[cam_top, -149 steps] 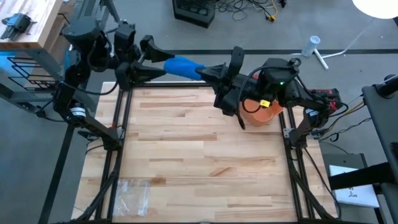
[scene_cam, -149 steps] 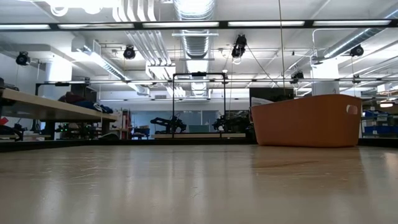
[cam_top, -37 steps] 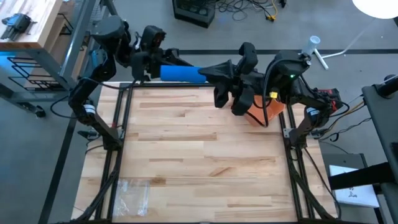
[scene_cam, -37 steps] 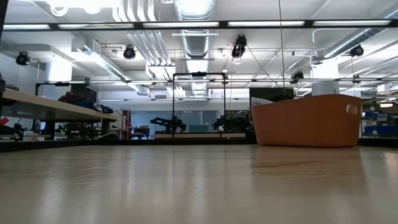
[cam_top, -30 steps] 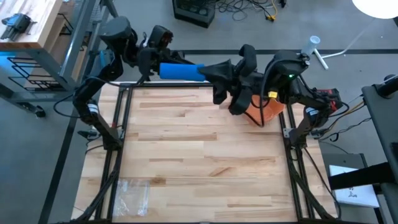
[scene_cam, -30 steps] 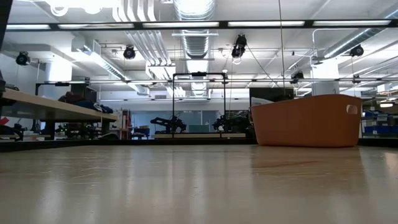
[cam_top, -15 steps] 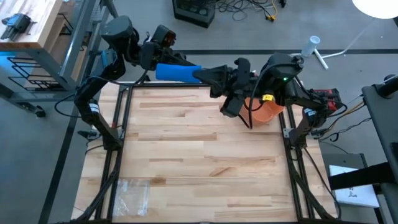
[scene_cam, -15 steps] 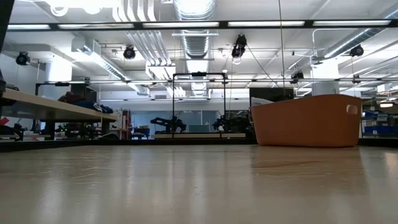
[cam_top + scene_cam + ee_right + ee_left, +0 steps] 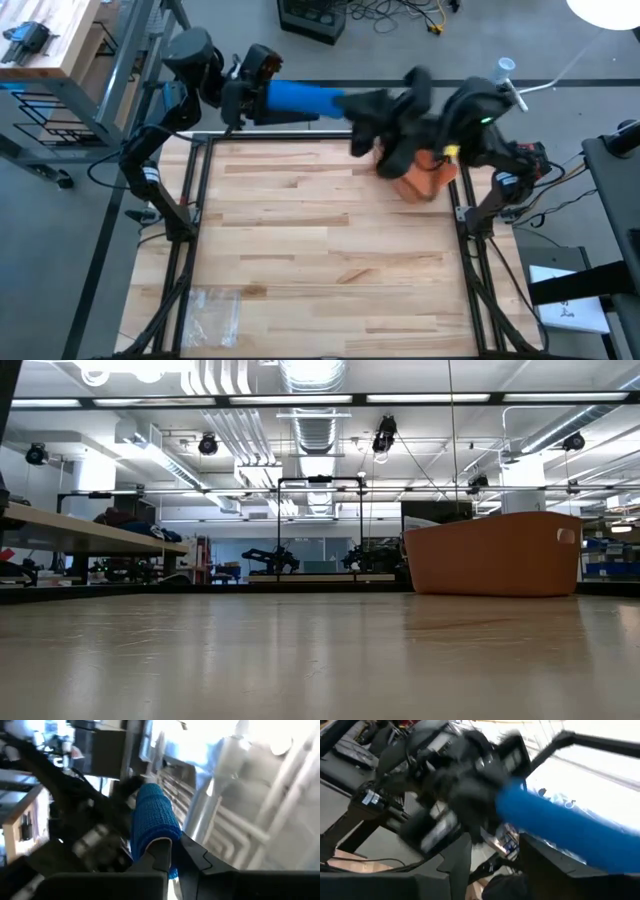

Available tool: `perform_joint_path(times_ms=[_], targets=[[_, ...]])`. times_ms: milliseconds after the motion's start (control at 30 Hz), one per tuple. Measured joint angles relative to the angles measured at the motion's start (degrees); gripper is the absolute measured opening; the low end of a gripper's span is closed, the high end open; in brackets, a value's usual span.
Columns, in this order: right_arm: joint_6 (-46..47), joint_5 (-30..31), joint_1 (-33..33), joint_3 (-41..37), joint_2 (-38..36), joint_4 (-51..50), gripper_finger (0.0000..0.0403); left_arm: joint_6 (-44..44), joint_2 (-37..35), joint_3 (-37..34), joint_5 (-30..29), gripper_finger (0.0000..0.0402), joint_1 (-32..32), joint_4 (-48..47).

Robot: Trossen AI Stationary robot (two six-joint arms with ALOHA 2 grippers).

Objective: Roll bandage
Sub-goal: Roll the blue bandage

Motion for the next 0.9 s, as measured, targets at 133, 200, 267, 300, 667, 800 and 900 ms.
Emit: perform_joint_path(times_ms=[133,200,267,300,667,800,900], targets=[[11.7,0.2,0.2,0.2,-2.7,0.6,0.0008,4.2,0.0,0.0,2.1,0.0148,0.0,-0.1],[19.6,1.2,0.3,0.2,-3.7,0.4,0.0008,7.6,0.0,0.0,4.6,0.0143,0.2,-0.1],[29.4,3.9,0.3,0.2,-4.3,-0.2,0.0008,9.6,-0.1,0.0,7.1,0.0137,0.5,-0.2],[35.3,5.7,0.3,0.1,-4.8,-0.5,0.0008,10.2,-0.1,0.0,7.9,0.0134,0.7,-0.3],[78.2,20.2,0.2,0.2,-10.6,-29.4,0.0008,25.5,-2.1,0.0,2.3,0.0098,4.2,-22.3],[84.9,20.2,0.1,0.1,-10.4,-40.1,0.0008,29.6,-2.6,0.0,-6.4,0.0078,5.0,-44.1],[88.9,20.2,-0.1,0.0,-9.2,-45.8,0.0008,28.5,-2.9,0.0,-10.9,0.0069,4.7,-60.0]])
